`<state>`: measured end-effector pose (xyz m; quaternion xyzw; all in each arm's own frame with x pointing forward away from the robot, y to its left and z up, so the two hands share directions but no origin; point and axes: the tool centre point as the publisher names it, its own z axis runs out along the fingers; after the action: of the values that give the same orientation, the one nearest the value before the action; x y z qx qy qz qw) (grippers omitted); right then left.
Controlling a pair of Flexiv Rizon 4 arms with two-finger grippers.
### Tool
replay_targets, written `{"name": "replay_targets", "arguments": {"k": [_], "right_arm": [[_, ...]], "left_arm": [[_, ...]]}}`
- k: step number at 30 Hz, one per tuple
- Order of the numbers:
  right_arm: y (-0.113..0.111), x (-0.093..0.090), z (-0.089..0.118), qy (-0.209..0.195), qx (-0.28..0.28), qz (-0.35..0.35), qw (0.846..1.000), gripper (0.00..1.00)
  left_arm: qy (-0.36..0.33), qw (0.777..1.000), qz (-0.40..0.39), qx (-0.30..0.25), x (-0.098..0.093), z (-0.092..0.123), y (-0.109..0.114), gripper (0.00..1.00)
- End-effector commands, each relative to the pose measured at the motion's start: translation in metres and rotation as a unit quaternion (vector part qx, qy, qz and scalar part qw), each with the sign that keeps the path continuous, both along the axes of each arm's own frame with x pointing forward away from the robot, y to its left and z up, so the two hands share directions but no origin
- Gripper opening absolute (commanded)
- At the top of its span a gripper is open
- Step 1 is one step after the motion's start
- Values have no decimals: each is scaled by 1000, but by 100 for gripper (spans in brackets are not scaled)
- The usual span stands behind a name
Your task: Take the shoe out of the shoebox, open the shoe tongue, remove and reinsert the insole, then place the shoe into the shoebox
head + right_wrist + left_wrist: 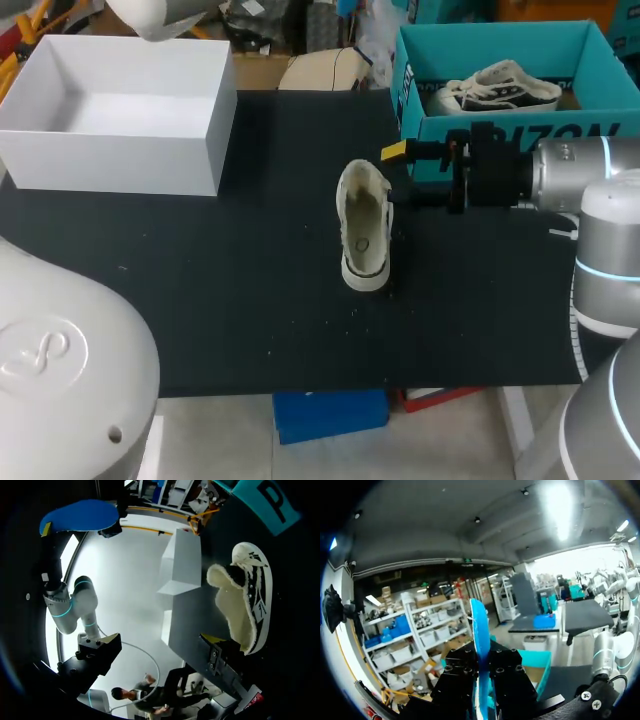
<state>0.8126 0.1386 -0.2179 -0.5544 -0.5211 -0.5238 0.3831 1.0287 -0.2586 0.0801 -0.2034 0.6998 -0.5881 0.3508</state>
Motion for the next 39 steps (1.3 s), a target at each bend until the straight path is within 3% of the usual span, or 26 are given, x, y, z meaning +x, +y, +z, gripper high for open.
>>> {"name": "replay_targets", "arguments": {"k": [1,6,19,29,39], "right_arm": [[2,0,-1,0,0,-2,1000,100],[2,0,-1,0,0,-2,1000,100],[2,0,-1,0,0,-2,1000,100],[2,0,-1,0,0,-2,1000,100],[2,0,-1,0,0,-2,1000,100]], "left_arm": [[23,999,30,-17,15,0,2,0],[68,993,81,-48,30,-4,11,0],[132,981,135,-35,59,-36,33,0],[152,988,29,-1,72,-62,39,0],[169,984,5,54,76,-86,52,0]]}}
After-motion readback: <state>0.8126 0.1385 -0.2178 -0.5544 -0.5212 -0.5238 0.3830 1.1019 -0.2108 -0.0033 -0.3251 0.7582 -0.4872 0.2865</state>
